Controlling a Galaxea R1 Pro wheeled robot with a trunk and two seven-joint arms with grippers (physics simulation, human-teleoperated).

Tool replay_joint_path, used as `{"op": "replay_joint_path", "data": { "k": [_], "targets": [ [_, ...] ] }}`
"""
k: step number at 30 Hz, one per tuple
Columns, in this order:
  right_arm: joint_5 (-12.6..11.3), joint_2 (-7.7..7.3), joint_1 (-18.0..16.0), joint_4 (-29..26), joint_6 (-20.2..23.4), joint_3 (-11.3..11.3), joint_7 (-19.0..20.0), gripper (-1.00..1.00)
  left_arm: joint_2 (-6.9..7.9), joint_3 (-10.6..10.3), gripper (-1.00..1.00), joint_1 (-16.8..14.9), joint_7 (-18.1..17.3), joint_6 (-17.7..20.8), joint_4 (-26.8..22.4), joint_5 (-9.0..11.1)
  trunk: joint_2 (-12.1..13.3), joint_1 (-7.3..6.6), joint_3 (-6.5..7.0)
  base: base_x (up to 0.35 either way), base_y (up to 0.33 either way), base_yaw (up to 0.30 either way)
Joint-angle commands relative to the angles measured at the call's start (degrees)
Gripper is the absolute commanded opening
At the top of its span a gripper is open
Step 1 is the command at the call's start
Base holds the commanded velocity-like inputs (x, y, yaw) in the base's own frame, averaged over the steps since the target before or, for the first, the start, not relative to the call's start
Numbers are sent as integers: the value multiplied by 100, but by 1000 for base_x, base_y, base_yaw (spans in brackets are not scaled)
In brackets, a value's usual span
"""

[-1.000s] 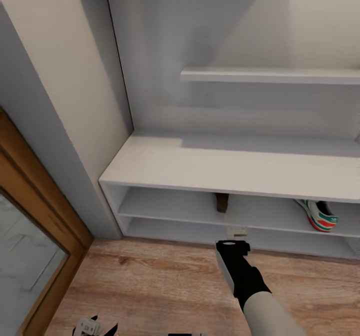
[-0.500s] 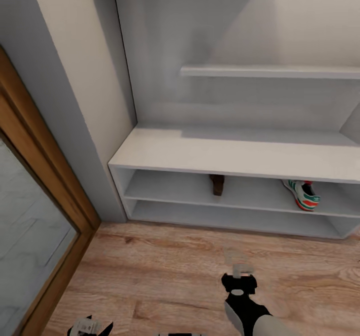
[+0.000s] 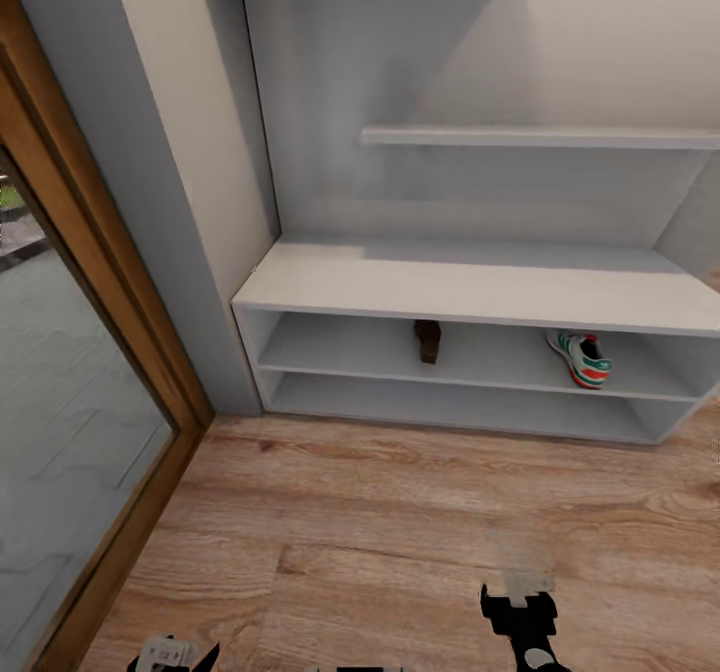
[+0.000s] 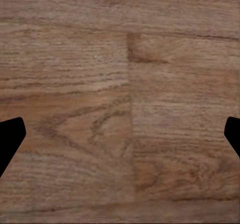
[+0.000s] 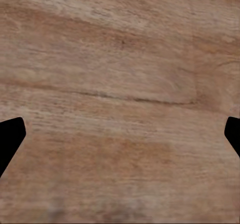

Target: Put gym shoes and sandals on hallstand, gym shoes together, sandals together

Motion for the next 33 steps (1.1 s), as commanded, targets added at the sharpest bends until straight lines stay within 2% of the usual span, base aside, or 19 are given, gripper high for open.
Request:
{"op": "replay_joint_path", "data": {
  "k": [1, 2, 4, 5, 12, 33],
  "targets": [
    [64, -34, 42, 7, -18, 13, 46, 100, 0, 21, 100, -4, -28, 7, 11, 40, -2, -5, -4, -337, 0, 0],
    [71, -140, 184, 10, -144, 9, 307, 100, 8, 23, 100, -4, 89, 7, 57, 45, -2, -5, -4, -333, 0, 0],
    [73, -191, 245, 15, -287, 10, 407, 100, 4, 24, 100, -4, 164, -6, 116, 65, -2, -5, -4, -314, 0, 0],
    [75, -212, 304, 20, -473, 13, 490, 100, 0, 24, 100, -4, 241, -144, 226, 137, -2, -5, -4, -135, 0, 0],
    [76, -163, 324, 21, -538, 13, 516, 100, 0, 18, 100, -4, 267, -384, 405, 290, -2, -5, -4, -49, 0, 0],
    [57, -169, 326, 16, -540, -2, 505, 100, -10, 15, 100, -4, 269, -406, 437, 301, -2, -5, -4, -1, 0, 0]
  ]
}}
